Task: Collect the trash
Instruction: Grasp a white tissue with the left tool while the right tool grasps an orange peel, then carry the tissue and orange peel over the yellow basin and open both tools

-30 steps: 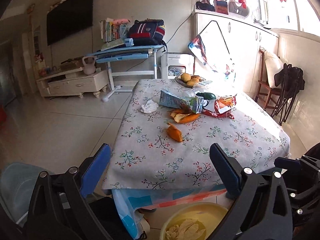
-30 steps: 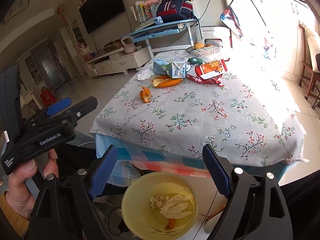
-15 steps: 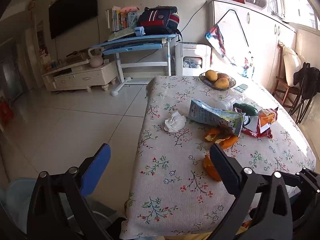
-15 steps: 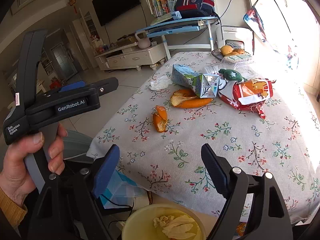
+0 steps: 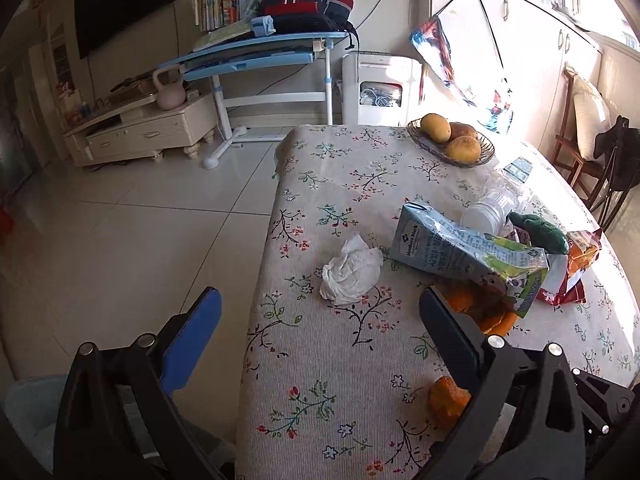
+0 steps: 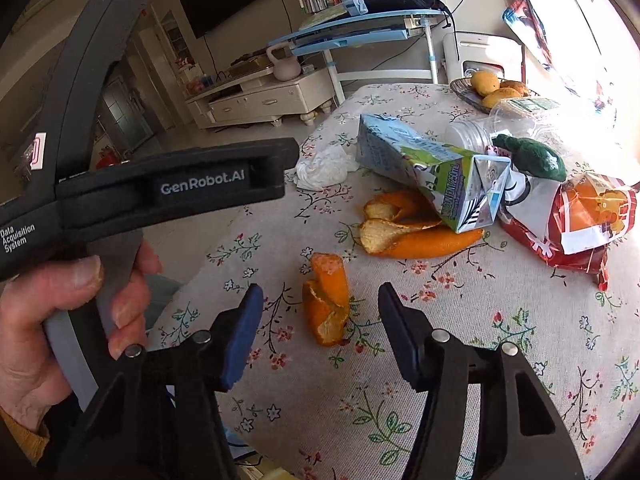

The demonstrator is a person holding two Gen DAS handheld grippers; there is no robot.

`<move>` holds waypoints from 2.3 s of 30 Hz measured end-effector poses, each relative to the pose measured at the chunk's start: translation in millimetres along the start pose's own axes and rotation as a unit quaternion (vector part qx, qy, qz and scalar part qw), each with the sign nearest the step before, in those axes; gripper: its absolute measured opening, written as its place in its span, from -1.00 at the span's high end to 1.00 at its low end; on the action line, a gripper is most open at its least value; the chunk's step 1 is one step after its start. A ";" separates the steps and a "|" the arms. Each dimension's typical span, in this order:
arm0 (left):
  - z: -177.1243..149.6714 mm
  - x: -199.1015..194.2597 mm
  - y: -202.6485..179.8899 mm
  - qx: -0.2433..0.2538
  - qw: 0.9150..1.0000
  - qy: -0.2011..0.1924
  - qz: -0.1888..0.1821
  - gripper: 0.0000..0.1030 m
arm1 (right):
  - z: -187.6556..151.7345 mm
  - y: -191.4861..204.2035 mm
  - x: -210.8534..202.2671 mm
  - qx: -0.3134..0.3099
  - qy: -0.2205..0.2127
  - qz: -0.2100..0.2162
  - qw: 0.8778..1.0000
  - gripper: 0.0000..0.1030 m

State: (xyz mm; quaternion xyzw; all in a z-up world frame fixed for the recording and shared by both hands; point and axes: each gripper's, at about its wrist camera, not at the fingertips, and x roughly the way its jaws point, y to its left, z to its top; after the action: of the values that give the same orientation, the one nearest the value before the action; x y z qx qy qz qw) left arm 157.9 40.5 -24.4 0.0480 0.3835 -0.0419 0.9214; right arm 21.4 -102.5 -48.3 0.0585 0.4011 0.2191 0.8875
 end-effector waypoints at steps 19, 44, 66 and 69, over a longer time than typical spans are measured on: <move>17.0 73.7 -20.8 0.038 0.996 0.058 -0.050 0.42 | -3.4 -32.8 -17.5 0.015 0.020 0.018 1.000 0.58; -48.8 -106.0 -45.7 0.008 0.992 -0.082 -0.090 0.56 | -15.7 -74.1 -137.9 0.077 -0.117 -0.004 0.990 0.58; -99.3 -139.1 -58.5 0.018 0.992 -0.080 -0.100 0.57 | -81.9 -44.3 -149.1 0.060 -0.074 0.020 0.995 0.58; -105.3 -144.0 -59.7 0.017 0.992 -0.080 -0.101 0.57 | -94.4 -36.4 -148.6 0.055 -0.058 0.026 0.996 0.58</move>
State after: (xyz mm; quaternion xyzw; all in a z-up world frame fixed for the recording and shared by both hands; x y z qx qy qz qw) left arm -24.0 -0.2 0.7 0.0210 0.3110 -0.1452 0.9390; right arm -122.3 -206.7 -19.9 0.1305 0.3590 0.2161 0.8986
